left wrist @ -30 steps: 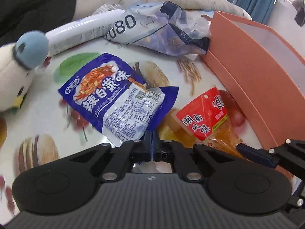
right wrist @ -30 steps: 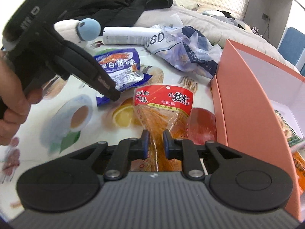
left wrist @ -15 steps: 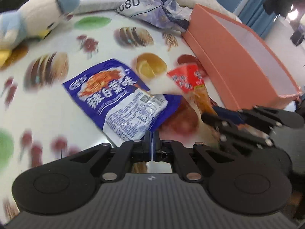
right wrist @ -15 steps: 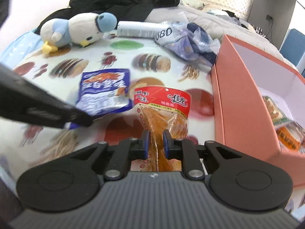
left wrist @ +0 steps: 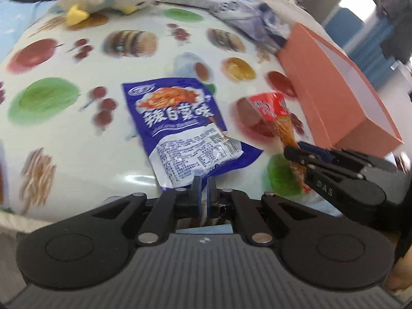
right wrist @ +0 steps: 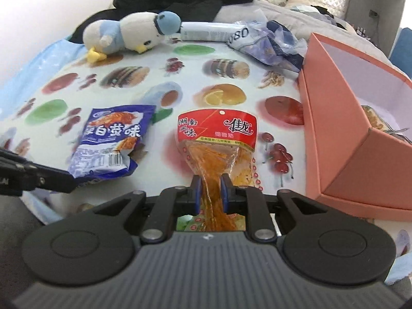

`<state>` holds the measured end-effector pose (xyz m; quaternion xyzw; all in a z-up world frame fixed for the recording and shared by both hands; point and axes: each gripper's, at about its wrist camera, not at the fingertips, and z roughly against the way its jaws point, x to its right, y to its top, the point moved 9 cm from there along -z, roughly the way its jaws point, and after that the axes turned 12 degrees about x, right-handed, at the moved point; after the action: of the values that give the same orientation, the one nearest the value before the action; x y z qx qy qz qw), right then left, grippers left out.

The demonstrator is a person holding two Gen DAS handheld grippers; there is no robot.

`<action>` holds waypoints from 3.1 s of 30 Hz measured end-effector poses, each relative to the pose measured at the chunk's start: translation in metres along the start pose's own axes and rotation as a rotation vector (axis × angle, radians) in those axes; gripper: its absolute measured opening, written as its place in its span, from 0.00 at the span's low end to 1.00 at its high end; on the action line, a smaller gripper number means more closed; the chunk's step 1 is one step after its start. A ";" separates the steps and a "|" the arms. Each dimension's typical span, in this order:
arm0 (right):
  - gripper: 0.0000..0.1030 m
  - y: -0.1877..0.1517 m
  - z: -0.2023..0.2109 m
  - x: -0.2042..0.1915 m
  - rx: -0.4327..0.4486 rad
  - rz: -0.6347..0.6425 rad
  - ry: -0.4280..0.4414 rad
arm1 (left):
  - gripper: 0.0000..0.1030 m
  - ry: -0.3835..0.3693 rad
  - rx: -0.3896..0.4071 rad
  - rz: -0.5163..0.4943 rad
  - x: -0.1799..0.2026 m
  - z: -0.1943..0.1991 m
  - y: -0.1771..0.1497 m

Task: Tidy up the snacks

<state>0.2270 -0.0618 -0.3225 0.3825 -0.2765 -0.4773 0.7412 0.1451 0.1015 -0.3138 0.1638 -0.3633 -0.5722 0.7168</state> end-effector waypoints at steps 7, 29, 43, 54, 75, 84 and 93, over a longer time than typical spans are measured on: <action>0.70 0.002 0.005 -0.003 0.023 -0.064 0.092 | 0.90 0.101 0.055 0.169 -0.021 0.005 0.014; 0.85 -0.024 -0.023 0.024 -0.034 0.001 0.143 | 0.99 0.145 0.026 0.239 -0.005 -0.054 0.021; 0.77 -0.029 -0.017 0.020 -0.062 0.032 0.144 | 0.83 0.205 0.019 -0.019 0.029 -0.072 0.008; 0.21 -0.015 -0.001 0.033 -0.040 -0.052 0.087 | 0.62 0.132 0.015 0.015 0.039 -0.059 0.008; 0.15 0.030 0.059 0.044 0.068 -0.182 0.110 | 0.59 0.049 0.083 0.031 0.076 0.015 0.034; 0.15 0.055 0.102 0.050 0.121 -0.238 0.139 | 0.59 0.031 0.131 0.029 0.093 0.059 0.040; 0.15 0.073 0.140 0.059 0.187 -0.235 0.115 | 0.59 -0.020 0.165 0.008 0.120 0.089 0.045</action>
<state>0.1776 -0.1407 -0.1817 0.5060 -0.2302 -0.5105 0.6560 0.1239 0.0178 -0.1837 0.2152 -0.4169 -0.5389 0.6997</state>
